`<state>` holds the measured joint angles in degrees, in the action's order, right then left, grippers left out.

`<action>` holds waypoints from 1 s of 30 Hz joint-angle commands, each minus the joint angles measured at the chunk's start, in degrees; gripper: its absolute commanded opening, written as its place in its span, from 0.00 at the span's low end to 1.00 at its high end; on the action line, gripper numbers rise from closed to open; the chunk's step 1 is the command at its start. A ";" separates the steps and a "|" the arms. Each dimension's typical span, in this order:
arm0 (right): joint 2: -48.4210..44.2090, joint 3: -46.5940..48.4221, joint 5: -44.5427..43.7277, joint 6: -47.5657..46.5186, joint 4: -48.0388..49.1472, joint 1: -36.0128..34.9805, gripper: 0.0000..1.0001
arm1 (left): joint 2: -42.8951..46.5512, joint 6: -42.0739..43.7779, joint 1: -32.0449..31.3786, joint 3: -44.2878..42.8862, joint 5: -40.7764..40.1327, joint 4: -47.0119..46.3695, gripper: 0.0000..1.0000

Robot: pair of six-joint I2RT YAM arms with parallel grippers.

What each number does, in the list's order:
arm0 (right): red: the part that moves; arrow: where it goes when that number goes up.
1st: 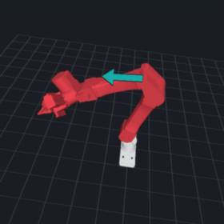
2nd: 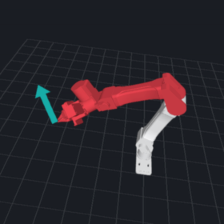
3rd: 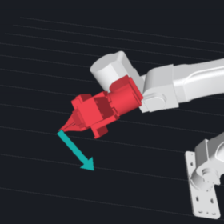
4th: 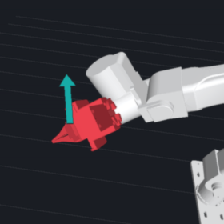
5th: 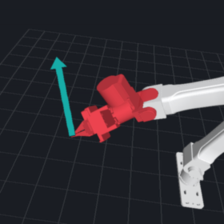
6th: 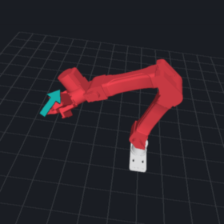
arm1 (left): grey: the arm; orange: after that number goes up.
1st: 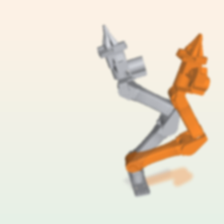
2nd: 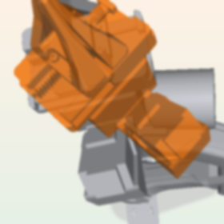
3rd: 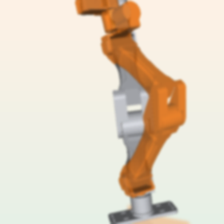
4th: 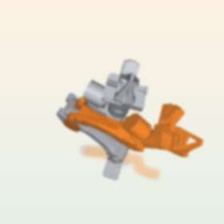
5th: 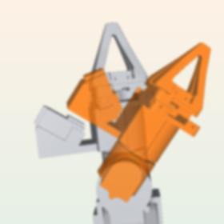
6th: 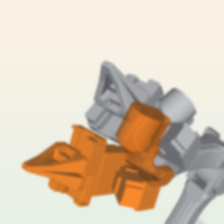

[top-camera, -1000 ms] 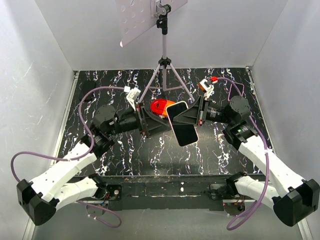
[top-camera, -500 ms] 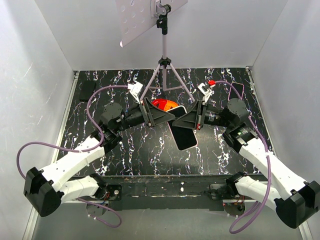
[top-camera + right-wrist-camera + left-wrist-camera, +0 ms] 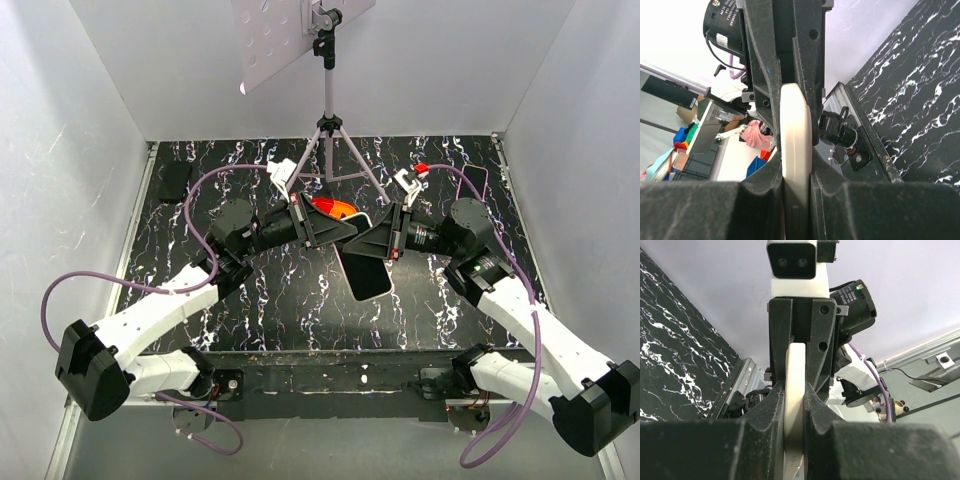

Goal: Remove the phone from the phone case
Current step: Remove the phone case from the phone.

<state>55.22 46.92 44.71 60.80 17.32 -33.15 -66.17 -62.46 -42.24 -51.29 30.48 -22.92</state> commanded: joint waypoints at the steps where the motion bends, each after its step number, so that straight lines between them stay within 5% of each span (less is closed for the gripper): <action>1: -1.17 1.95 -1.90 -2.86 0.01 -0.60 0.01 | -1.15 0.85 -0.74 -3.81 1.15 2.17 0.00; 3: -1.43 3.35 -3.22 -5.06 -4.47 -0.69 0.02 | -1.07 1.10 -0.74 -5.83 2.21 6.10 0.00; 6: -2.57 6.07 -5.59 -10.85 -15.44 -0.60 0.38 | -0.62 5.49 -0.22 -11.44 2.04 16.21 0.00; 9: -3.54 7.74 -6.04 -15.60 -25.82 -0.26 0.62 | -1.59 5.60 3.11 -15.68 7.55 21.24 0.00; 12: -3.98 9.51 -3.67 -18.95 -31.20 -0.08 0.70 | -2.47 0.95 6.98 -16.65 13.63 19.67 0.00; 17: -5.65 7.58 3.71 -18.53 -26.92 -0.08 0.69 | -2.73 -5.04 11.65 -15.60 18.56 15.88 0.00; 24: -6.00 4.85 7.15 -15.44 -20.84 -0.08 0.38 | -3.35 -8.65 12.71 -15.07 20.14 13.43 0.00; 30: -5.30 2.84 10.04 -13.34 -14.71 -0.08 0.27 | -3.44 -10.40 12.79 -14.37 21.20 11.49 0.00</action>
<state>49.56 51.35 51.37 46.35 -4.43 -33.41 -70.15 -68.49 -29.76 -65.08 49.34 -6.87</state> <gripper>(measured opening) 0.292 0.131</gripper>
